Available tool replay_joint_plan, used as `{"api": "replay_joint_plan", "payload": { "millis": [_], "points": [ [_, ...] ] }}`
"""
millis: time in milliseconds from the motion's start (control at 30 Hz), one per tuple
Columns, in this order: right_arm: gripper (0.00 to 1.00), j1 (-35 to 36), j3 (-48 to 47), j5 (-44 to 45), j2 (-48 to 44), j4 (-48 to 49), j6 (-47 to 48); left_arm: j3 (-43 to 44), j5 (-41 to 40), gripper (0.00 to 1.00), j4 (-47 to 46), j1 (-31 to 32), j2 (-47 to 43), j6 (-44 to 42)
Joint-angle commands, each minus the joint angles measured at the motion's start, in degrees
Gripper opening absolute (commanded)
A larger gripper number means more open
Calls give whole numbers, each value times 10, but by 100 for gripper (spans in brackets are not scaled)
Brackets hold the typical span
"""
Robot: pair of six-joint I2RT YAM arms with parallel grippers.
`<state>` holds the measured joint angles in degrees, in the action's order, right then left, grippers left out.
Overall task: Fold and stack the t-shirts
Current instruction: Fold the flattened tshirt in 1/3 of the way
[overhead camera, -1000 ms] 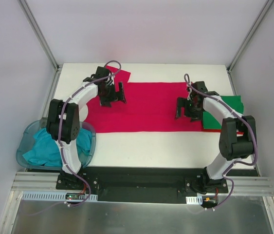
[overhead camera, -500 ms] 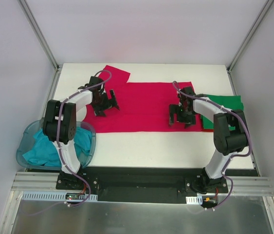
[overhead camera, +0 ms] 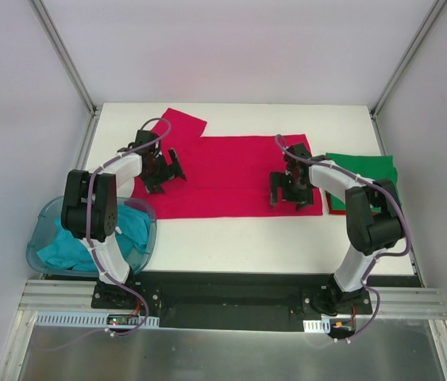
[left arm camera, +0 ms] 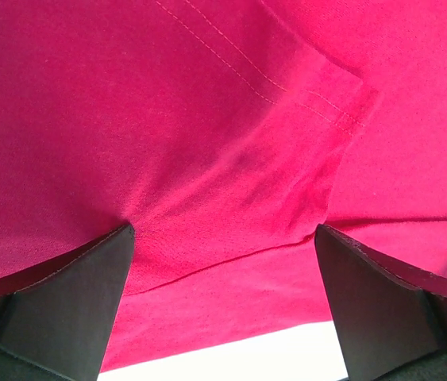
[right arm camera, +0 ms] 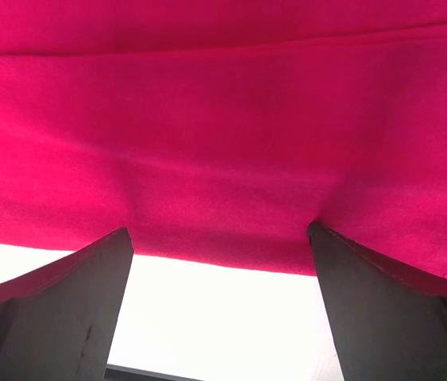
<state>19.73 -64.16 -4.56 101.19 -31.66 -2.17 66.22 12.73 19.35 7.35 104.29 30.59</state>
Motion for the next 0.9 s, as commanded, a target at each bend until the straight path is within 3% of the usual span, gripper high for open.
{"api": "replay_joint_plan", "payload": {
  "millis": [0, 600, 867],
  "points": [
    [96, 19, 11, -37, 9, -4, -13, -28, -88, 99, 56, -20, 1, -6],
    [96, 94, 42, -7, -12, -1, -70, -56, -120, 99, 72, -49, -38, -14],
    [96, 95, 25, 10, -23, -19, -44, -58, -124, 99, 82, -50, -69, -21]
  ]
}}
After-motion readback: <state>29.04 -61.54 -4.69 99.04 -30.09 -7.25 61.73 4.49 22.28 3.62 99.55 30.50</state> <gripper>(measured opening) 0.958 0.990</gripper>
